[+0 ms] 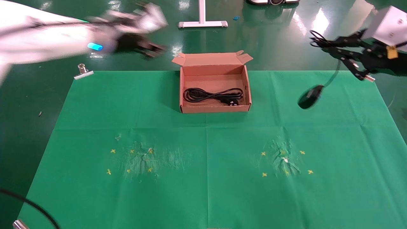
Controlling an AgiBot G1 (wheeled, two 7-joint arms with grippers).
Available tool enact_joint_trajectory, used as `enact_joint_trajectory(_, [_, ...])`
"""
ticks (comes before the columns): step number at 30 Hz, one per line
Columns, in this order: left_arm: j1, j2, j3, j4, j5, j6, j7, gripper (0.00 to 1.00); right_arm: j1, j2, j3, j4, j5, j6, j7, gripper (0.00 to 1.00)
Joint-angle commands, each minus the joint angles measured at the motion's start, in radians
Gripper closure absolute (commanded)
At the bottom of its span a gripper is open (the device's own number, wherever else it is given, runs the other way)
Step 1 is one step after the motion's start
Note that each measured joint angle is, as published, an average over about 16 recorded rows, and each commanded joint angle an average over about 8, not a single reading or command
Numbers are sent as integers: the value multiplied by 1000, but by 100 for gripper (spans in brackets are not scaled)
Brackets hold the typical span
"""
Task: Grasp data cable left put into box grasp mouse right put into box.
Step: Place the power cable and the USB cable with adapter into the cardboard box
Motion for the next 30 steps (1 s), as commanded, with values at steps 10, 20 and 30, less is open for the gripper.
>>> enact_joint_trajectory(10, [-32,-141,19,-66,65,16,-93,0,81,-186,-69,-6,-71,31,-8,100])
enact_joint_trajectory(20, [-17,-175,41,-164,123,11,-200,0,139,-459,-189,-36,-196,77,-1,100])
enact_joint_trajectory(30, [-8,-196,55,-229,169,9,-277,0,158,-618,-287,-256,-396,120,81,100])
